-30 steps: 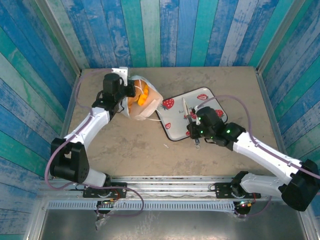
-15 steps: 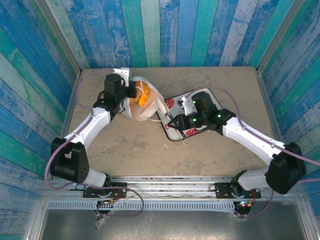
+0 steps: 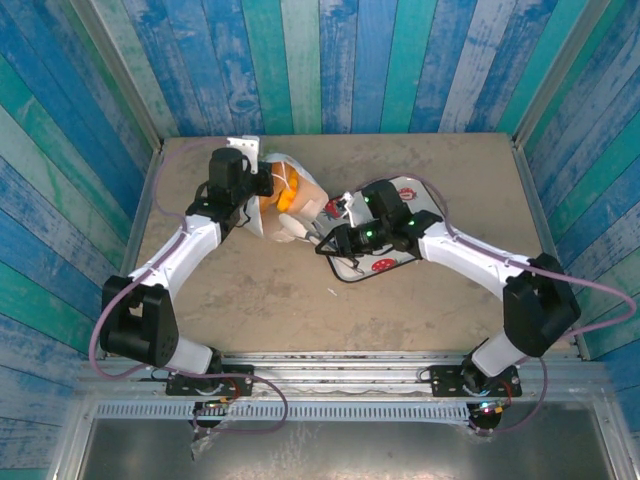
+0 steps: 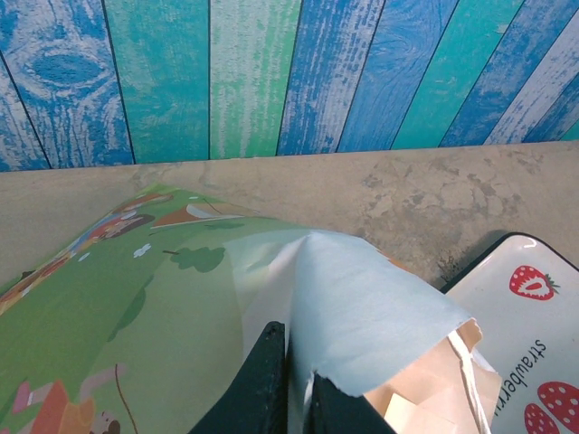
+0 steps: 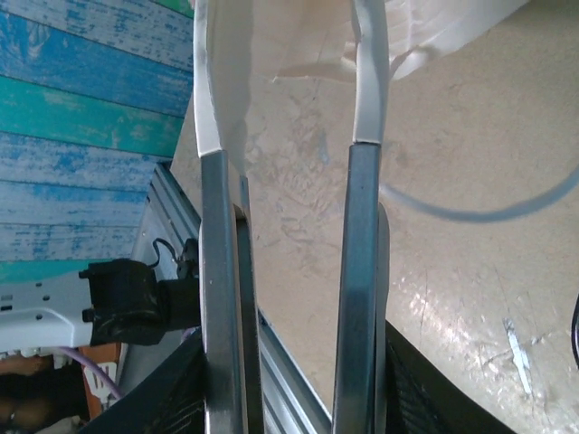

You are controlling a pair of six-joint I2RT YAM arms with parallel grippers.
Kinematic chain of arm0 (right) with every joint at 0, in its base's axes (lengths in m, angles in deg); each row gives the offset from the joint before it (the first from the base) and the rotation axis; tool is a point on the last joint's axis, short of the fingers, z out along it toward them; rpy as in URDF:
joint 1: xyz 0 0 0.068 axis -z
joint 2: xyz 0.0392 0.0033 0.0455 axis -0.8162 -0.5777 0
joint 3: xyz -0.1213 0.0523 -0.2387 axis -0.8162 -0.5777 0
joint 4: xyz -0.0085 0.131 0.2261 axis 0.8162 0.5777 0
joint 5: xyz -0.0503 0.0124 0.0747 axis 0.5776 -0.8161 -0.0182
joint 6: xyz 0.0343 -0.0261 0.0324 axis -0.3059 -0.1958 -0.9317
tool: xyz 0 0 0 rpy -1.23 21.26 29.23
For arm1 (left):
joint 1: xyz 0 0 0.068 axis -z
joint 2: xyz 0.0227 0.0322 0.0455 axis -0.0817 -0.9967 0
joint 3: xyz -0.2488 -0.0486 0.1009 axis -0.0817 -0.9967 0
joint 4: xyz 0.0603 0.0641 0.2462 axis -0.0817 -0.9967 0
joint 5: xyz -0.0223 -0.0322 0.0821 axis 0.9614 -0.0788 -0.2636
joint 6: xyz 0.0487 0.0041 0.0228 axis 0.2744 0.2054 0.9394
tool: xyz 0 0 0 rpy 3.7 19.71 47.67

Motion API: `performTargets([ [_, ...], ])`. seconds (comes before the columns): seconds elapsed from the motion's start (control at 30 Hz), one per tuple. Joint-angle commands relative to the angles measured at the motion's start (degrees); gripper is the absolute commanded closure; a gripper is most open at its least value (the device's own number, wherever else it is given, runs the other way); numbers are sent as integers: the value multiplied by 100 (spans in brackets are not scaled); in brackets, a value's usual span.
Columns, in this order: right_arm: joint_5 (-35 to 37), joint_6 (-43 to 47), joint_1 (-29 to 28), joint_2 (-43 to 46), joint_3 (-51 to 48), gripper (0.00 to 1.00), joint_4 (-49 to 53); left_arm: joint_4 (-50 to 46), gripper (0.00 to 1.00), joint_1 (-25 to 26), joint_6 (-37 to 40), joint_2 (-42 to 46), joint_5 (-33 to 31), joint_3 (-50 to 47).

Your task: Take the fake bread out of the paper bag

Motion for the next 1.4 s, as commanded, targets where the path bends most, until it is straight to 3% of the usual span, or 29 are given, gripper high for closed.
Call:
performTargets([
  [0.0,-78,-252,9,-237,337,56,-346,-36,90,27,58,447,94,-48],
  [0.97,-173,-1042,45,-1764,1397,40,-1229,-113,89,38,184,538,316,-50],
  [1.37,-211,-1122,32,-2101,1746,42,-1251,-135,89,35,182,555,314,-42],
])
